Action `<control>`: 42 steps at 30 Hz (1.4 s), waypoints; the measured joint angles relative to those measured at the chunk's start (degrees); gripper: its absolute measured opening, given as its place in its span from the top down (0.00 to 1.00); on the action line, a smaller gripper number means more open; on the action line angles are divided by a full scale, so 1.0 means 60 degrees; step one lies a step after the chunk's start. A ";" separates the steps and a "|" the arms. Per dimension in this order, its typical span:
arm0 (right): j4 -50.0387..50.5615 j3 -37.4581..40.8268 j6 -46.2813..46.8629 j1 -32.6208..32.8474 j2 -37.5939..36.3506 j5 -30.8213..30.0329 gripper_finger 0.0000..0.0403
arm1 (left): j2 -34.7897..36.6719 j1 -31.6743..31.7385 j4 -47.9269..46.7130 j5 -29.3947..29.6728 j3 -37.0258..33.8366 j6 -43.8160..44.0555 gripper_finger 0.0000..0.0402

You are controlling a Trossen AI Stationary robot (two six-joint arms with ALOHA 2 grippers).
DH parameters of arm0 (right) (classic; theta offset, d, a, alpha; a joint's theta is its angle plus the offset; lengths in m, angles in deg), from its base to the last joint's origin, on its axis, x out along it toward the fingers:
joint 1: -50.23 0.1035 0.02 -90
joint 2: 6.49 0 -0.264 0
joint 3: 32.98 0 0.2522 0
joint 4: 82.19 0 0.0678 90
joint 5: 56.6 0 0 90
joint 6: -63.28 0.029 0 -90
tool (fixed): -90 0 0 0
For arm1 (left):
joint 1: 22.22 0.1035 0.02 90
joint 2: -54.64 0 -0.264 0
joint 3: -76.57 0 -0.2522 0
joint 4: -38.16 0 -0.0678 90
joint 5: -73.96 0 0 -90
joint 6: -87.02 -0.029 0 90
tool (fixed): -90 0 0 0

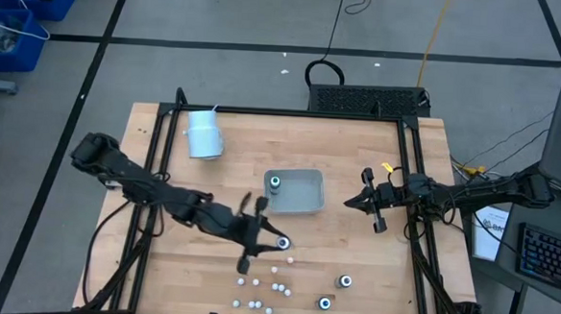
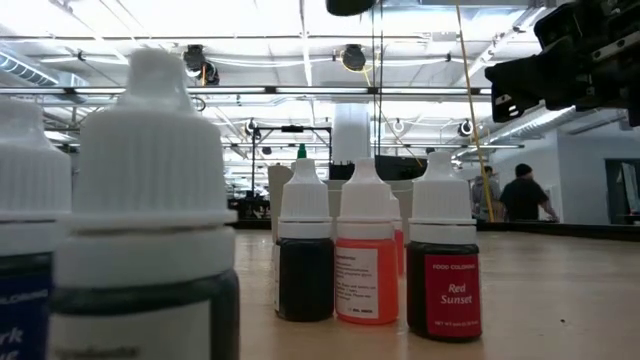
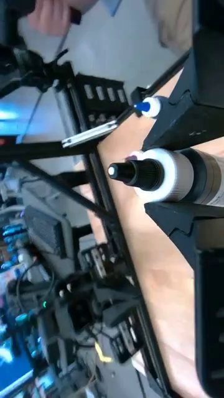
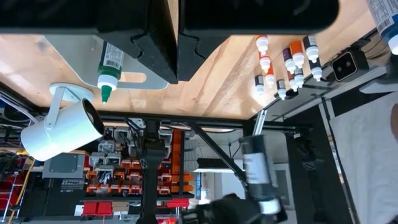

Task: Pick & Place food coloring
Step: Put the large black food coloring bottle into the bin

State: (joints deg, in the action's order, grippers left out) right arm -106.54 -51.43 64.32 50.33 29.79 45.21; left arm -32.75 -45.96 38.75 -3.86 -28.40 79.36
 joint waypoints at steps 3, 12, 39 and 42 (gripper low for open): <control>0.0001 0.0000 0.0002 0.0000 0.0035 0.0003 1.00 | 0.0407 0.0018 0.0783 0.0068 -0.0983 0.0136 0.68; 0.0017 0.0003 0.0092 -0.0003 0.0156 -0.0008 1.00 | 0.0699 0.0356 0.2412 0.0490 -0.3001 0.0929 0.68; -0.0072 0.0011 0.0002 -0.0004 0.0283 -0.0266 1.00 | 0.0674 0.0683 0.3383 0.1245 -0.4181 0.1829 0.68; -0.0072 0.0014 0.0002 -0.0004 0.0283 -0.0266 1.00 | 0.0674 0.0768 0.3385 0.1245 -0.4179 0.1826 0.68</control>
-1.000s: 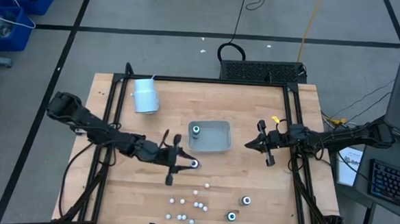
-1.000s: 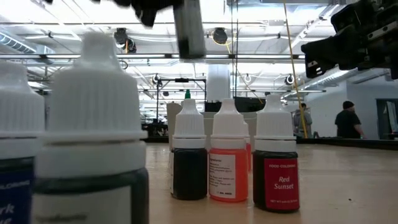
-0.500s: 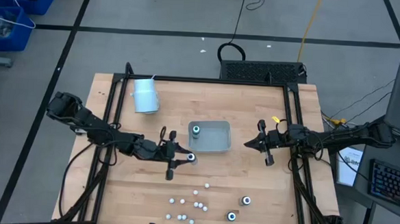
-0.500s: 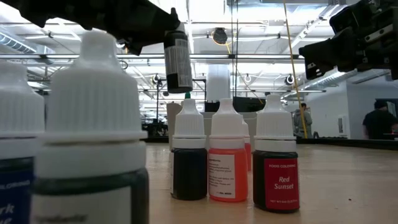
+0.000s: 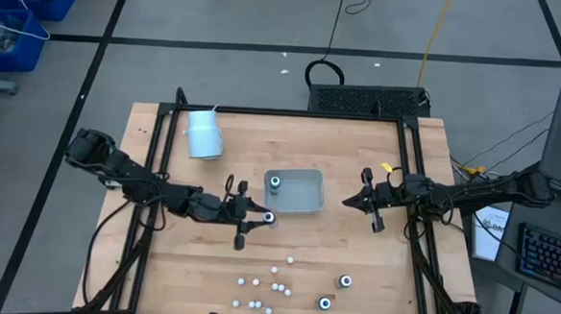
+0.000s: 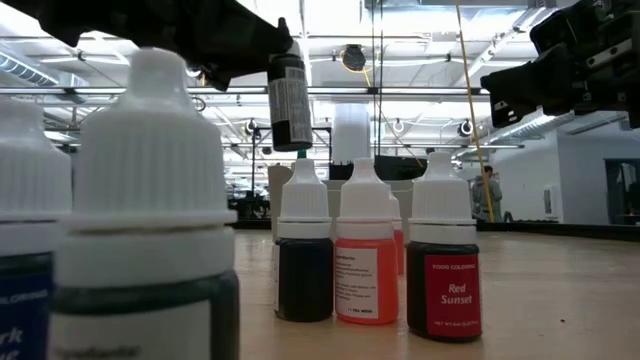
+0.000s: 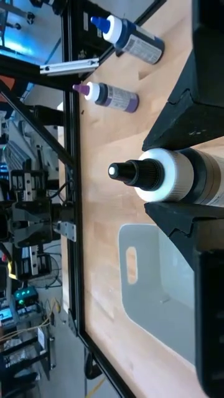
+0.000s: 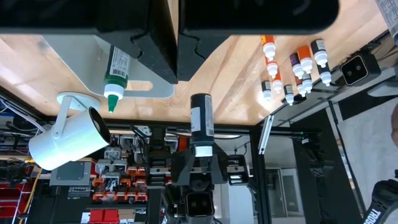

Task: Pick & Place food coloring
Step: Put the large black food coloring bottle into the bin

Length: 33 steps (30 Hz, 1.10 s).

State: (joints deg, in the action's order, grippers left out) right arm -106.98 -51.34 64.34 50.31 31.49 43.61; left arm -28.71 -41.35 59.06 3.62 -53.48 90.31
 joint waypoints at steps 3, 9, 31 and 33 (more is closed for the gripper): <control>0.0000 -0.0003 0.0002 0.0000 0.0000 0.0000 1.00 | 0.0000 0.0199 0.0044 -0.0015 0.0002 -0.0075 0.68; 0.0000 -0.0003 0.0007 0.0000 -0.0002 0.0004 1.00 | 0.0000 0.1037 0.0298 -0.0022 0.0006 -0.0208 0.67; 0.0033 -0.0003 0.0006 0.0000 0.0000 0.0007 1.00 | -0.0004 0.2375 -0.0632 -0.1275 0.0009 -0.0255 0.67; 0.0033 -0.0003 0.0006 0.0000 0.0000 0.0007 1.00 | -0.0004 0.2375 -0.0633 -0.1275 0.0009 -0.0273 0.67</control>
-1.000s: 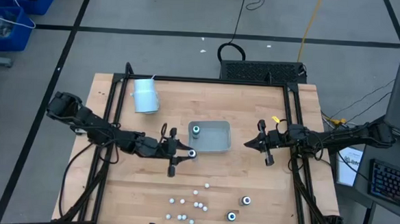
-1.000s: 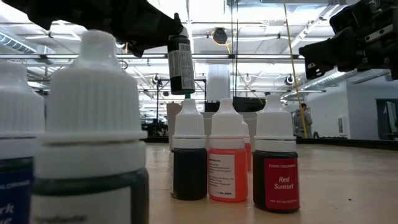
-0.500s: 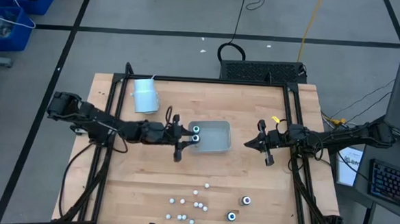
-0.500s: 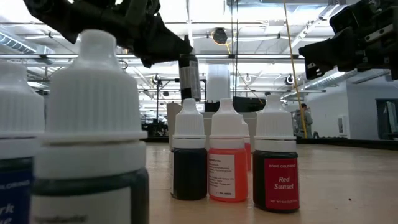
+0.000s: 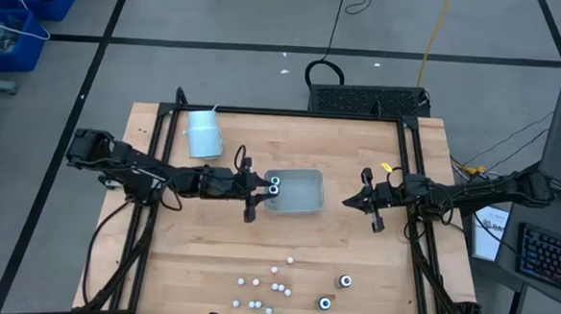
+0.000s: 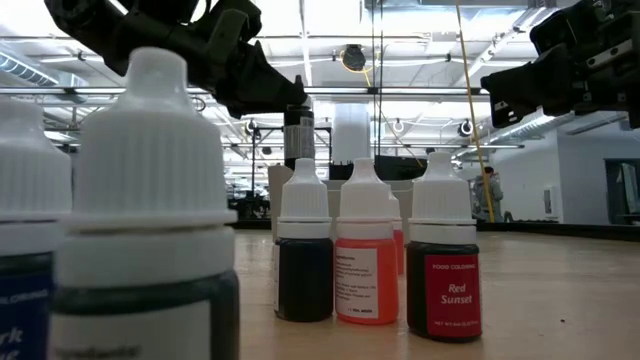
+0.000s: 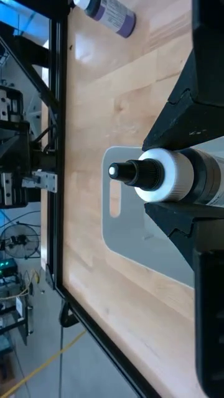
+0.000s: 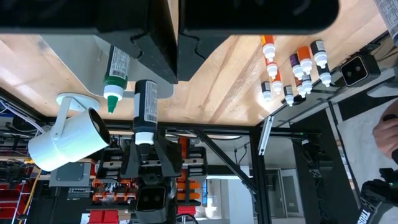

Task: Pick & Place food coloring
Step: Put the large black food coloring bottle into the bin

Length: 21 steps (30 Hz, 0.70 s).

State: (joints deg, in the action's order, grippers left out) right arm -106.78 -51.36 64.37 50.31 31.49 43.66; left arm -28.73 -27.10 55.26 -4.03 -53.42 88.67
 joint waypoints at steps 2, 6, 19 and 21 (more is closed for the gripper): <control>0.0000 0.0000 0.0002 0.0000 -0.0004 0.0000 1.00 | 0.0000 0.0000 -0.0053 0.0000 0.0000 0.0003 0.67; 0.0000 0.0000 -0.0002 0.0000 0.0000 0.0000 1.00 | 0.0000 0.0000 -0.0137 0.0000 0.0000 0.0003 0.67; -0.0007 0.0000 -0.0002 0.0000 -0.0004 0.0000 1.00 | -0.0921 0.0000 0.0373 0.0026 -0.0029 -0.0157 0.67; 0.0000 0.0000 0.0001 0.0000 0.0000 0.0004 1.00 | -0.1197 0.0000 0.0865 -0.0015 -0.0019 -0.0235 0.67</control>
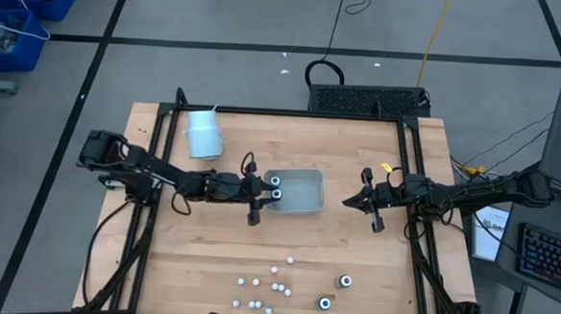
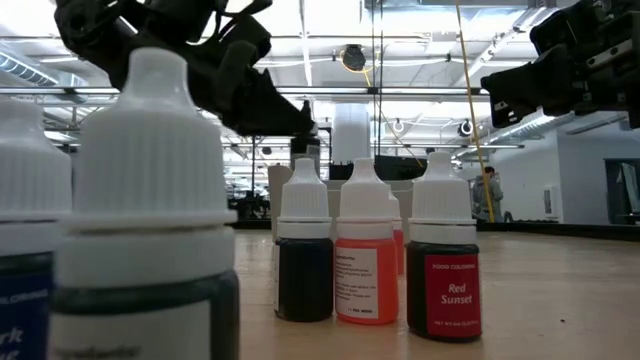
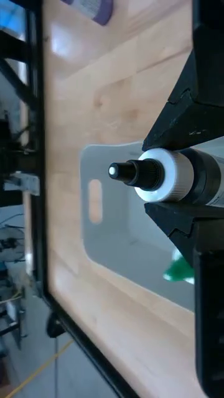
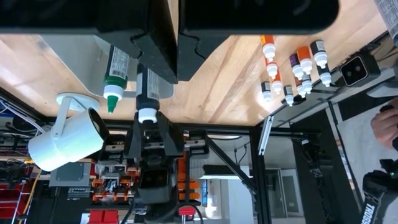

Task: Pick & Place food coloring
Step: Put the large black food coloring bottle into the bin

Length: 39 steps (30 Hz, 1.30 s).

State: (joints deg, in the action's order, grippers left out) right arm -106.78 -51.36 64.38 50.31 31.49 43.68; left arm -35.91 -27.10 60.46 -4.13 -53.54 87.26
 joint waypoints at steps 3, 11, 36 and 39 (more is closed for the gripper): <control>-0.0002 0.0000 -0.0003 0.0000 -0.0002 -0.0004 1.00 | -0.0349 0.0000 0.0073 0.0012 0.0002 -0.0057 0.67; -0.0002 0.0000 -0.0003 0.0000 -0.0004 -0.0004 1.00 | -0.0947 0.0000 0.0271 0.0052 0.0000 0.0040 0.67; 0.0073 0.0002 0.0057 0.0001 -0.0003 0.0000 1.00 | -0.0948 -0.0200 0.2866 0.0579 -0.1577 0.0333 0.67; 0.0068 0.0000 0.0051 0.0001 -0.0004 -0.0082 1.00 | -0.0948 -0.0200 0.2805 0.0522 -0.1520 0.0383 0.67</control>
State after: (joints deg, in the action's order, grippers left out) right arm -106.37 -51.36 64.69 50.32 31.46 43.18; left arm -41.60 -28.30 77.29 -1.00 -62.65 89.56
